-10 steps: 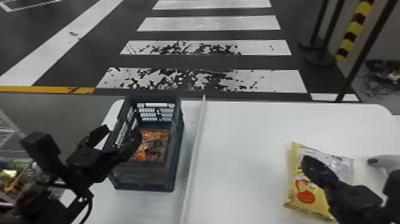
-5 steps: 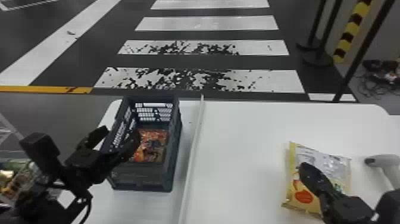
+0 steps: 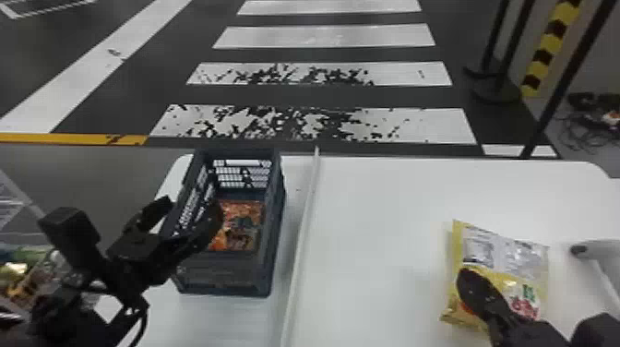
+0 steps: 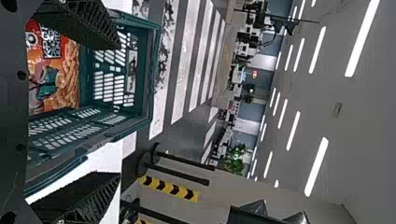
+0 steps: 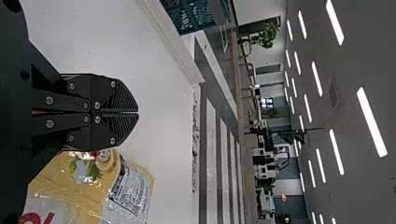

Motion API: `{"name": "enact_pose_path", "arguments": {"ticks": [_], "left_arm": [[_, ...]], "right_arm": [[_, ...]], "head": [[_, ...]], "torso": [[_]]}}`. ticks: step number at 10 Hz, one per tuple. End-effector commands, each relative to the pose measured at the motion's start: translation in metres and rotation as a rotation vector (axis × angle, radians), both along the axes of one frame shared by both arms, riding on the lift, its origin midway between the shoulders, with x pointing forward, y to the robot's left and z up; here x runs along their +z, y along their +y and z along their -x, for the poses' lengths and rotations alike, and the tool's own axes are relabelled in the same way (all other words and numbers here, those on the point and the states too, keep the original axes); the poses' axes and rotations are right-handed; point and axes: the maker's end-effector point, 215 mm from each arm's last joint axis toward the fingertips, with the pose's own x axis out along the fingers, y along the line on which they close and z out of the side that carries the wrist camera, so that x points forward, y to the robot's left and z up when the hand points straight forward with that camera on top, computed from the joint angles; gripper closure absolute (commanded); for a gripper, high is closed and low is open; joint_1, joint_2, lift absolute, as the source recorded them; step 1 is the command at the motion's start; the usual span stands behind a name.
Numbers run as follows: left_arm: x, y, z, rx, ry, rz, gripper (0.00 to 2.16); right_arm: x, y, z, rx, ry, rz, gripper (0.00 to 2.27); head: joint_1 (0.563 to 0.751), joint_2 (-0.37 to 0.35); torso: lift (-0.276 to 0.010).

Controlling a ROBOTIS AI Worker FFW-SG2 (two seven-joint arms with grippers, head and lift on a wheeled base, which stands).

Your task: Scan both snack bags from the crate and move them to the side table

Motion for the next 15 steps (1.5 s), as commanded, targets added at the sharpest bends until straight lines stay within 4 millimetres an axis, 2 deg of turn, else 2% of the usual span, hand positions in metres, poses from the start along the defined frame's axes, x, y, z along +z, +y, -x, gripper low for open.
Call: {"name": "enact_pose_path", "arguments": {"ticks": [1, 6, 9, 13, 15], "left_arm": [[0.000, 0.000, 0.000, 0.001, 0.000, -0.002, 0.02], [0.001, -0.001, 0.000, -0.001, -0.004, -0.001, 0.02], [0.002, -0.005, -0.001, -0.006, -0.007, 0.002, 0.02], [0.001, -0.005, -0.001, -0.006, -0.005, 0.000, 0.02], [0.001, -0.005, -0.001, -0.006, -0.005, 0.002, 0.02]], "right_arm": [[-0.008, -0.004, 0.005, 0.009, 0.014, 0.011, 2.25], [-0.028, -0.028, 0.011, 0.000, 0.052, 0.051, 2.25], [-0.031, -0.038, 0.015, -0.015, 0.061, 0.047, 2.25], [-0.026, -0.066, 0.019, -0.025, 0.053, 0.074, 2.25], [-0.006, -0.065, 0.017, -0.019, 0.022, 0.059, 2.25]], "head": [[0.695, 0.106], [0.695, 0.084], [0.695, 0.065], [0.695, 0.035], [0.695, 0.016]], "torso": [[-0.095], [-0.095], [-0.095], [-0.095], [-0.095]]}}
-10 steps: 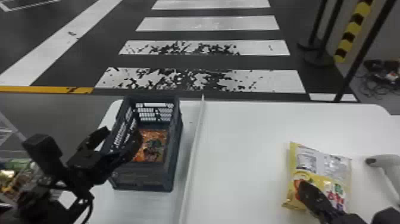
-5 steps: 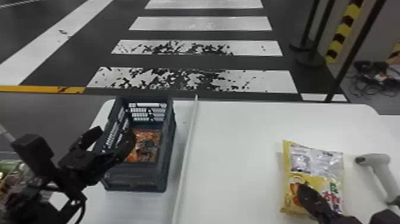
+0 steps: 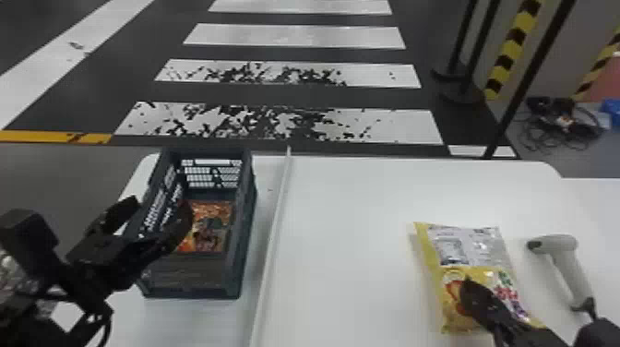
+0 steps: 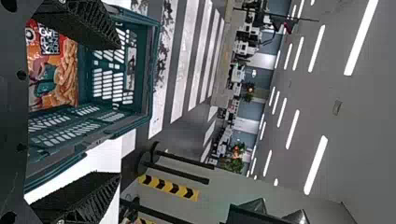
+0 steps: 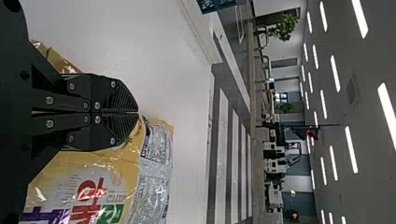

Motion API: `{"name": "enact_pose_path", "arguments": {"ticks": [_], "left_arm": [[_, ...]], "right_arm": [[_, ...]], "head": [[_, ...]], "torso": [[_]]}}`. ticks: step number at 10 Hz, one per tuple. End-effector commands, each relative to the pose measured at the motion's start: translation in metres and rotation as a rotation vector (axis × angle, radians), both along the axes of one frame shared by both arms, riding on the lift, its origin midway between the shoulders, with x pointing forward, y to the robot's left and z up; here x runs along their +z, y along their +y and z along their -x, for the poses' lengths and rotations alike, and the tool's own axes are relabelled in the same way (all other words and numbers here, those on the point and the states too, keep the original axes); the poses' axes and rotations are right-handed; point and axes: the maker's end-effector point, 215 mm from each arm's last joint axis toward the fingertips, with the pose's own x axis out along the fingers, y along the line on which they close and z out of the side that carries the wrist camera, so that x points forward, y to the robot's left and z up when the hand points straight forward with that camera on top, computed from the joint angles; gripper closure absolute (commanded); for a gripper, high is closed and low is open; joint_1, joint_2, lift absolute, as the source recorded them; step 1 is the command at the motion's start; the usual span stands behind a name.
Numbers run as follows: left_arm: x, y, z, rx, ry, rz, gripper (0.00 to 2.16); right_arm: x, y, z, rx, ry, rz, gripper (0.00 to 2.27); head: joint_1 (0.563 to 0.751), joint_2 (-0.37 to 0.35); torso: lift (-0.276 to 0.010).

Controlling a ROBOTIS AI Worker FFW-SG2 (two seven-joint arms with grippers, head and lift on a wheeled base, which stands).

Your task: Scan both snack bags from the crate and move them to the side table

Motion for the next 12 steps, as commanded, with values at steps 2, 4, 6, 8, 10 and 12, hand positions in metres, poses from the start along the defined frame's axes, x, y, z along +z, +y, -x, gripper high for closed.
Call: {"name": "enact_pose_path", "arguments": {"ticks": [2, 4, 6, 8, 10, 12], "left_arm": [[0.002, -0.001, 0.000, -0.001, -0.006, 0.001, 0.02], [0.005, -0.001, 0.002, -0.004, -0.018, 0.000, 0.02], [0.005, 0.001, 0.003, -0.003, -0.024, -0.004, 0.02], [0.000, 0.007, 0.005, -0.005, -0.021, -0.016, 0.02], [0.000, 0.019, 0.004, 0.016, -0.020, -0.025, 0.02], [0.000, 0.021, 0.004, 0.019, -0.021, -0.020, 0.02]], "right_arm": [[0.051, 0.012, 0.003, 0.006, -0.067, -0.057, 2.15], [0.077, -0.022, -0.010, -0.049, -0.029, -0.079, 0.28], [0.071, -0.075, -0.030, -0.072, 0.077, -0.014, 0.02], [0.046, -0.140, -0.052, -0.201, 0.166, 0.050, 0.04], [0.029, -0.188, -0.067, -0.296, 0.204, 0.098, 0.04], [0.017, -0.208, -0.072, -0.325, 0.242, 0.133, 0.04]], "head": [[0.695, 0.016], [0.695, 0.023], [0.695, -0.021], [0.695, -0.078], [0.695, -0.157], [0.695, -0.196]], "torso": [[-0.095], [-0.095], [-0.095], [-0.095], [-0.095], [-0.095]]}}
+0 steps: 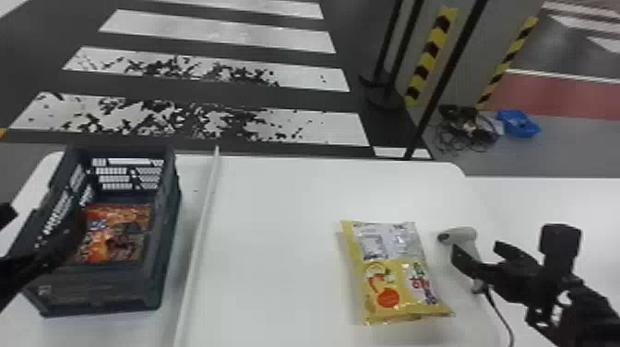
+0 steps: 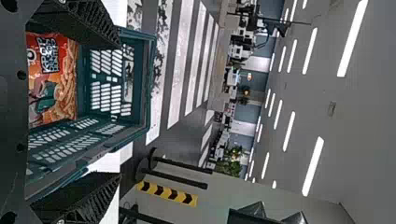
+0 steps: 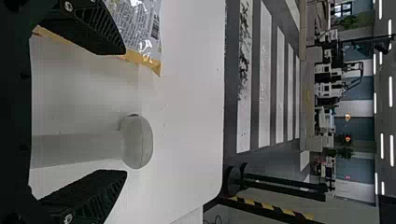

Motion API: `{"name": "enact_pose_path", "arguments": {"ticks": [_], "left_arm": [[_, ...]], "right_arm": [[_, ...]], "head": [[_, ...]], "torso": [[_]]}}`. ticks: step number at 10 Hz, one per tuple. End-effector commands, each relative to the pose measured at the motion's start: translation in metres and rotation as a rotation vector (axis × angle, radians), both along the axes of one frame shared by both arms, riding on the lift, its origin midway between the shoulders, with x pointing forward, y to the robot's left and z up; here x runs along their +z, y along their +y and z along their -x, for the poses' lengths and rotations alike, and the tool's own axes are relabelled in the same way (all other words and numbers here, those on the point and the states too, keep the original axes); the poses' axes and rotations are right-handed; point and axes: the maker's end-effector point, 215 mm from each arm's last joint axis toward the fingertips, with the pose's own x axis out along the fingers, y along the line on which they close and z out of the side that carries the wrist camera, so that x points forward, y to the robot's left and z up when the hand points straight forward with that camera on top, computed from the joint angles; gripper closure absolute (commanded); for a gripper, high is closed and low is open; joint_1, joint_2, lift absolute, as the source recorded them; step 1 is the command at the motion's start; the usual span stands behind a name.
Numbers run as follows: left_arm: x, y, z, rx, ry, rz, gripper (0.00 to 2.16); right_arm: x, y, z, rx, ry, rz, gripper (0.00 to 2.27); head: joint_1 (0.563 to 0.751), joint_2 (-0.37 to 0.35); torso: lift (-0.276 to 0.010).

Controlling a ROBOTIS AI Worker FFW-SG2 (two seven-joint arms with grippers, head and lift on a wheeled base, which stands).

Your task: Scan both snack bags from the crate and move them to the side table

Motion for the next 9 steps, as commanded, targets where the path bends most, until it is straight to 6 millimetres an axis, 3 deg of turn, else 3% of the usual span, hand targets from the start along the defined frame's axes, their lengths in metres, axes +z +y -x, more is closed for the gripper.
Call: {"name": "enact_pose_path", "arguments": {"ticks": [1, 5, 7, 9], "left_arm": [[-0.004, 0.000, -0.001, 0.001, 0.004, 0.007, 0.02], [-0.010, -0.001, -0.004, -0.001, 0.013, 0.005, 0.02], [-0.013, -0.007, -0.008, -0.015, 0.016, 0.006, 0.02], [-0.017, -0.012, -0.009, -0.028, 0.023, 0.004, 0.02]], "right_arm": [[-0.009, -0.011, -0.003, -0.005, 0.027, 0.012, 0.04], [-0.030, -0.020, -0.013, 0.043, 0.073, -0.042, 0.07], [-0.043, -0.034, -0.002, 0.041, 0.119, -0.021, 0.13], [-0.055, -0.035, 0.008, 0.055, 0.148, -0.030, 0.24]], "head": [[0.695, -0.201], [0.695, -0.218], [0.695, -0.229], [0.695, -0.248]], "torso": [[-0.095], [-0.095], [-0.095], [-0.095]]}}
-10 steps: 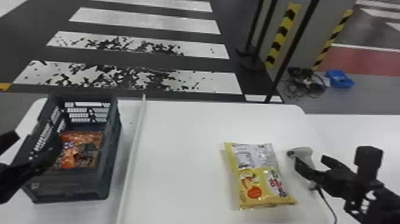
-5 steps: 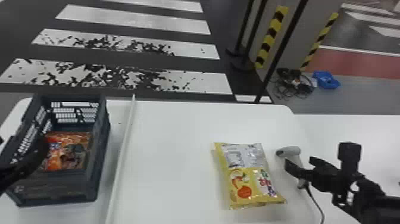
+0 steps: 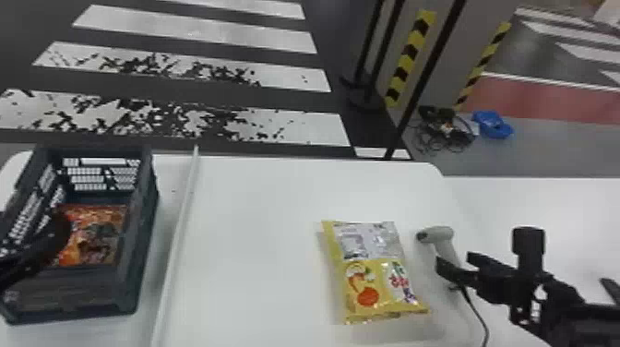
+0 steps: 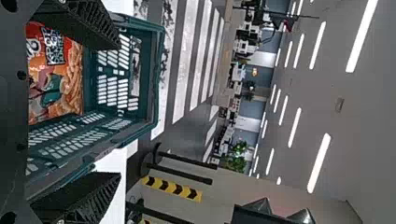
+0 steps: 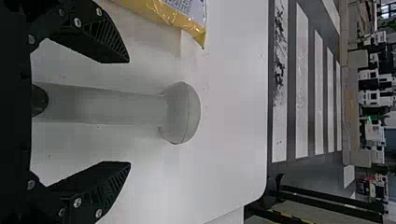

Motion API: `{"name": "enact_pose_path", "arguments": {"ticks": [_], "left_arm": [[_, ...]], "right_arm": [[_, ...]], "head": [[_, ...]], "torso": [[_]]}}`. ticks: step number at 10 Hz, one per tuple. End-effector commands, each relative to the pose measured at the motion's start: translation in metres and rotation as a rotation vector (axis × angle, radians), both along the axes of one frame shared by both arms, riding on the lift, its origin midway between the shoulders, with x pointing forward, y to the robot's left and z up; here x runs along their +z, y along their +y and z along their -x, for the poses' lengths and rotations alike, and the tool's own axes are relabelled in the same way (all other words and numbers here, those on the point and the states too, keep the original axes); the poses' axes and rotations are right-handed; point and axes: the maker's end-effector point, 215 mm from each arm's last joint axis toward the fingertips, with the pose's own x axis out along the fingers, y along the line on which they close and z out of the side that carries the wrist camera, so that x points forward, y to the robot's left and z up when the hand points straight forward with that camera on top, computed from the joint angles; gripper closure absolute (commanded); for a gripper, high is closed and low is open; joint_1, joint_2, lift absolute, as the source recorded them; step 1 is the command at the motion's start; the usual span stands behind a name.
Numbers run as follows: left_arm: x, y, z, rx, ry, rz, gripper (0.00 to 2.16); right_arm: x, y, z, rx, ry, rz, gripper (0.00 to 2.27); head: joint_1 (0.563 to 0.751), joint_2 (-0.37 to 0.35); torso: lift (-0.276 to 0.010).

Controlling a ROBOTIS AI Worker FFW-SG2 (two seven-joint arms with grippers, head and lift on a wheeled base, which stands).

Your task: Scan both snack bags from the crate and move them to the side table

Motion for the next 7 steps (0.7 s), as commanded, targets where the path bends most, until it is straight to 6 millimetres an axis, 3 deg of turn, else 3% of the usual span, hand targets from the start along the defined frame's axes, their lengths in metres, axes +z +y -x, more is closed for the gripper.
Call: {"name": "enact_pose_path", "arguments": {"ticks": [1, 3, 5, 7], "left_arm": [[-0.001, -0.009, -0.003, -0.015, 0.001, 0.006, 0.02], [0.001, -0.017, -0.004, -0.026, -0.007, 0.013, 0.02], [0.002, -0.017, -0.004, -0.027, -0.010, 0.012, 0.02], [0.001, -0.015, -0.004, -0.025, -0.010, 0.009, 0.02]], "right_arm": [[-0.007, 0.000, 0.006, 0.012, 0.022, 0.000, 0.52], [-0.017, 0.004, 0.011, 0.025, 0.059, -0.006, 1.94], [-0.013, -0.001, 0.012, 0.008, 0.039, -0.002, 2.22], [0.002, -0.008, 0.010, -0.020, -0.007, 0.015, 2.22]], "head": [[0.695, -0.256], [0.695, -0.266], [0.695, -0.272], [0.695, -0.282]], "torso": [[-0.095], [-0.095], [-0.095], [-0.095]]}}
